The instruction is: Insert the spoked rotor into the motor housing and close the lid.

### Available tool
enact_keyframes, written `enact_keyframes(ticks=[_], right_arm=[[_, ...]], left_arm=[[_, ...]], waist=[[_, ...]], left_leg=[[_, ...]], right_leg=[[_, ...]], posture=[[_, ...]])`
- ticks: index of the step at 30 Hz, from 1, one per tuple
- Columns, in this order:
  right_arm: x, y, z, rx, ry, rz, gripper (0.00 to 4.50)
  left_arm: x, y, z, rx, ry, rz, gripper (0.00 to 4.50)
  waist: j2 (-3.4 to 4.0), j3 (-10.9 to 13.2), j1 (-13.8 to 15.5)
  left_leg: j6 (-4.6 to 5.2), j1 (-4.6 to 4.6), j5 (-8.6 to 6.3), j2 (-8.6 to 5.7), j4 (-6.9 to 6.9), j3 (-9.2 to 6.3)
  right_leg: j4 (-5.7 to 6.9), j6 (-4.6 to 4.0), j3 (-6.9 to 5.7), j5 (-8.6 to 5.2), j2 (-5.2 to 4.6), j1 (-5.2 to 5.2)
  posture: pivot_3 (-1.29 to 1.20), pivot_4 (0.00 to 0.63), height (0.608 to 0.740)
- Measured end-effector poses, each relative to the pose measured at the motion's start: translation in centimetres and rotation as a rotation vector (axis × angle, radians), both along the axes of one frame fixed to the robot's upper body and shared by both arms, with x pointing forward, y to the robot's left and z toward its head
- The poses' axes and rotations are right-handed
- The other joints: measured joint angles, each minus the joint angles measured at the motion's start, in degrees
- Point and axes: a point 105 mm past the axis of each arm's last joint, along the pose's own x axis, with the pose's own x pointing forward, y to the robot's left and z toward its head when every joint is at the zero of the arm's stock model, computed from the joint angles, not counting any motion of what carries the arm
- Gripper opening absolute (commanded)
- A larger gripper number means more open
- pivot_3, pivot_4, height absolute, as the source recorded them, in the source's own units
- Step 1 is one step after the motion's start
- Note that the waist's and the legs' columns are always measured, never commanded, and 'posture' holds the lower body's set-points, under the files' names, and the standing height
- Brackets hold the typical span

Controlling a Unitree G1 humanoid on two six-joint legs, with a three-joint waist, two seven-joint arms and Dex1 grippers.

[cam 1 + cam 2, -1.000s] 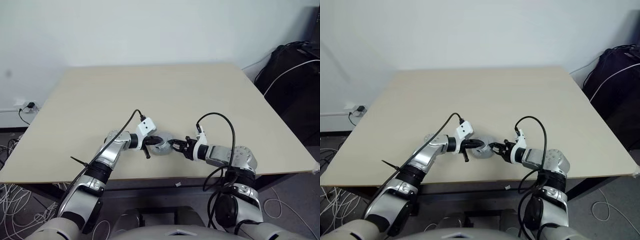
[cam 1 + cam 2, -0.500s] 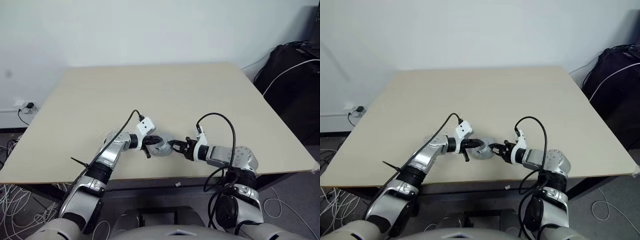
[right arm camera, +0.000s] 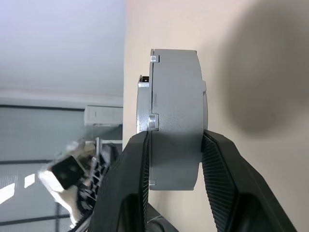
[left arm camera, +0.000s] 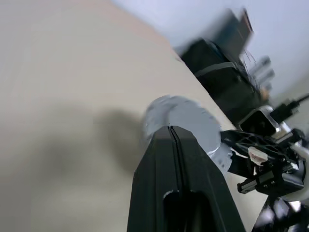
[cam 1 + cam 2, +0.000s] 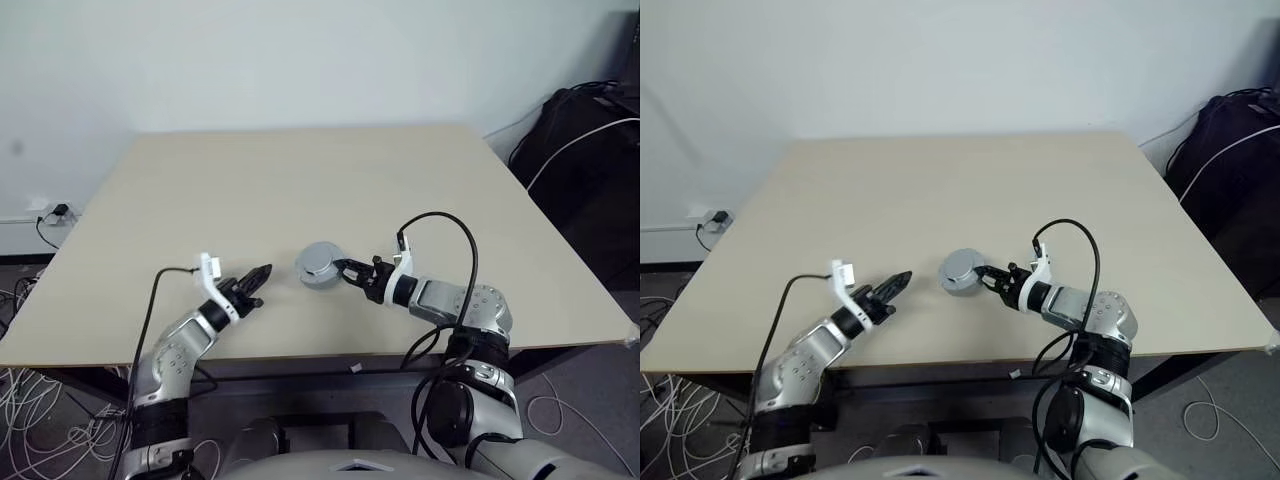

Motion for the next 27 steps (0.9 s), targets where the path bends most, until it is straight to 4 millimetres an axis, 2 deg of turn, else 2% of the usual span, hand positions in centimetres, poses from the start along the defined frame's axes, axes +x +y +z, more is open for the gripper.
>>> enact_keyframes(ticks=[3,9,13,19,27], right_arm=[[0.5,0.4,0.9,0.015,-0.025,0.007,1.24],[0.7,2.9,4.0,0.092,-0.107,0.08,1.24],[0.3,3.9,4.6,0.108,-0.116,0.107,1.24],[0.2,3.9,4.9,0.095,-0.123,0.112,1.24],[-0.2,4.4,4.9,0.085,-0.111,0.14,1.24]], left_arm=[[-1.0,0.1,-0.7,-0.108,0.076,0.027,1.27],[-1.5,-0.5,-0.9,-0.351,0.181,0.027,3.23],[-1.6,-0.4,-1.2,-0.477,0.234,0.041,4.5],[-1.8,-1.1,0.1,-0.606,0.215,-0.007,4.5],[-2.1,-2.0,0.9,-0.668,0.207,-0.061,4.5]], waist=[[0.0,0.01,-0.01],[-0.03,0.03,-0.15],[-0.03,0.04,-0.04],[-0.04,0.04,-0.01],[-0.03,0.04,-0.09]], left_leg=[[0.0,0.0,0.0,0.0,0.03,0.02],[-0.01,0.0,-0.01,0.03,-0.05,0.01],[-0.04,-0.02,-0.04,0.02,-0.06,-0.01],[-0.05,-0.05,-0.05,0.01,-0.06,0.01],[-0.06,-0.05,-0.06,0.03,-0.13,0.04]], right_leg=[[0.0,-0.07,0.0,-0.04,0.0,0.01],[0.0,-0.06,-0.02,-0.04,0.02,-0.02],[-0.02,-0.05,-0.02,-0.03,0.01,-0.06],[-0.04,-0.16,-0.02,-0.09,0.01,-0.09],[-0.04,-0.38,-0.01,-0.2,0.01,-0.14]], posture=[[0.0,0.0,0.74],[0.0,0.0,0.74],[0.0,0.0,0.74],[0.0,0.0,0.74],[0.0,0.0,0.74]])
